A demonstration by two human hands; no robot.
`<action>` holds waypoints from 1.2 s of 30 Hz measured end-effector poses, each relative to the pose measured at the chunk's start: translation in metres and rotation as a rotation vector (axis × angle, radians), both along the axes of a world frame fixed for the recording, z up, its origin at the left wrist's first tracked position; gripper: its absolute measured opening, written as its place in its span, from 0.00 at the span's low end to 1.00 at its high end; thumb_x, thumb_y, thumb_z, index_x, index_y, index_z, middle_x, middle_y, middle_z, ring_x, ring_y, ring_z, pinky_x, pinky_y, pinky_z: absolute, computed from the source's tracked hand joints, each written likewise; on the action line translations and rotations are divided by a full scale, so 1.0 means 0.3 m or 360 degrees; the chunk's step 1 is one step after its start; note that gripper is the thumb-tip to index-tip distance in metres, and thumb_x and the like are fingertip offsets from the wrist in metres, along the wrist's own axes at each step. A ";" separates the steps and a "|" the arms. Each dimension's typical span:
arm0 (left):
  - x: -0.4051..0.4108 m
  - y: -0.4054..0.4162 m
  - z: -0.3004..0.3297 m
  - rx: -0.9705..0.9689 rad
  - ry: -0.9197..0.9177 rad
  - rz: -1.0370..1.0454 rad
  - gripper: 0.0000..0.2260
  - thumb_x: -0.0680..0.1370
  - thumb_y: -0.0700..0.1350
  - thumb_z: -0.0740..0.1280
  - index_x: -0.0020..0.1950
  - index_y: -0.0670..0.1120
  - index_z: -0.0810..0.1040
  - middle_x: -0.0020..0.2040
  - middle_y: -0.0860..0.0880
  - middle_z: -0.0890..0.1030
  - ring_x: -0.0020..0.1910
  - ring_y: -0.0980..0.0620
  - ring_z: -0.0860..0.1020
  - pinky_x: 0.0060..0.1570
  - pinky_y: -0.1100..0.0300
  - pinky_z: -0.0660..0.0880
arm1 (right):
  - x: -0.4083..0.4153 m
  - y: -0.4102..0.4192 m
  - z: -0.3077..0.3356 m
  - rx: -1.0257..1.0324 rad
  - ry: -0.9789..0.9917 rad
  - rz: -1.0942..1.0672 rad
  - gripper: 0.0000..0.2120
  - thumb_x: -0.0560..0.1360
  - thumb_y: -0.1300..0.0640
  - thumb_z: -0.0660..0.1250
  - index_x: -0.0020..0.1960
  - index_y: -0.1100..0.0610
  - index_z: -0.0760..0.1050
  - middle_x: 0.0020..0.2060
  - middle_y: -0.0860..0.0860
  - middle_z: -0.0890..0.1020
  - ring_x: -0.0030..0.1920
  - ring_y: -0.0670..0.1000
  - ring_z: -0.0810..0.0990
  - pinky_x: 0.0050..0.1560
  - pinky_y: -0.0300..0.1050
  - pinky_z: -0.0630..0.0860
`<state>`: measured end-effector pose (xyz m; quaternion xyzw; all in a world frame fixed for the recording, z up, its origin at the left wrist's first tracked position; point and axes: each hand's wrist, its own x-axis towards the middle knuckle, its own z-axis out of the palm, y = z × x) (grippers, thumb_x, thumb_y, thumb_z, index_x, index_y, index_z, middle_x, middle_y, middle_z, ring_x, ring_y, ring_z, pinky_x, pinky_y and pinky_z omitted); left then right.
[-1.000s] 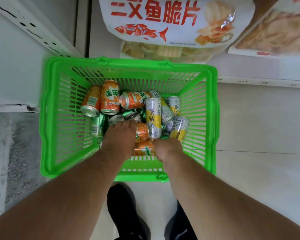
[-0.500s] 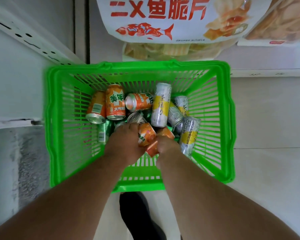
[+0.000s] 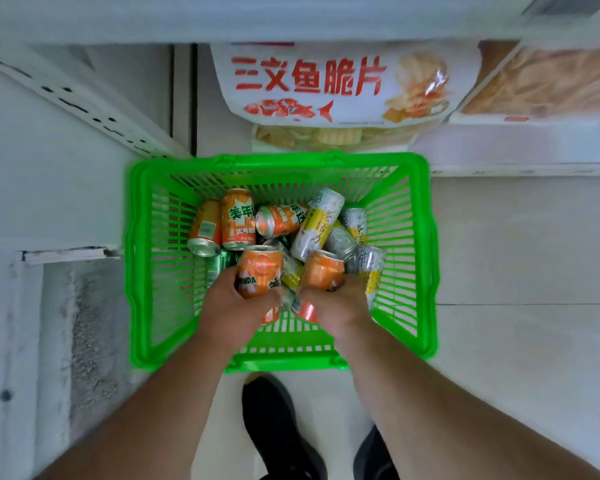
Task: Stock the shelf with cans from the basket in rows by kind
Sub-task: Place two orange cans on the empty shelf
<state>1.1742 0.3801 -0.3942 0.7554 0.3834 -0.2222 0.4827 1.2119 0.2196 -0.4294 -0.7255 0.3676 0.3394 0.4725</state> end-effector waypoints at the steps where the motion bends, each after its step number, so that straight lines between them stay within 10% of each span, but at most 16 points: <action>1: 0.005 -0.005 0.065 -0.0040 -0.0014 0.0075 0.12 0.69 0.47 0.79 0.50 0.52 0.81 0.41 0.57 0.85 0.36 0.65 0.82 0.32 0.73 0.72 | 0.009 -0.022 0.079 0.0057 -0.0075 0.0047 0.12 0.63 0.62 0.81 0.42 0.57 0.81 0.35 0.50 0.85 0.33 0.50 0.84 0.35 0.43 0.80; 9: 0.028 -0.105 0.786 -0.0315 -0.0194 0.0315 0.14 0.70 0.49 0.79 0.52 0.48 0.83 0.44 0.53 0.87 0.42 0.56 0.86 0.45 0.60 0.81 | 0.088 -0.184 0.910 0.0136 -0.0408 0.0541 0.09 0.65 0.62 0.79 0.43 0.59 0.81 0.38 0.58 0.86 0.33 0.48 0.80 0.38 0.45 0.78; 18: -0.027 -0.249 1.664 -0.0536 -0.0456 0.0059 0.15 0.70 0.48 0.80 0.54 0.50 0.83 0.48 0.48 0.87 0.49 0.45 0.86 0.52 0.48 0.82 | 0.027 -0.389 1.800 0.0044 -0.0756 0.0578 0.21 0.60 0.48 0.82 0.48 0.47 0.77 0.41 0.44 0.86 0.38 0.41 0.85 0.40 0.42 0.83; 36: 0.023 -0.791 2.522 -0.0189 -0.1029 -0.0200 0.20 0.69 0.43 0.80 0.58 0.49 0.77 0.47 0.51 0.87 0.45 0.53 0.85 0.49 0.54 0.83 | 0.040 -1.003 2.575 -0.0098 -0.1358 0.0491 0.28 0.63 0.47 0.82 0.55 0.46 0.70 0.47 0.41 0.82 0.43 0.37 0.81 0.37 0.33 0.77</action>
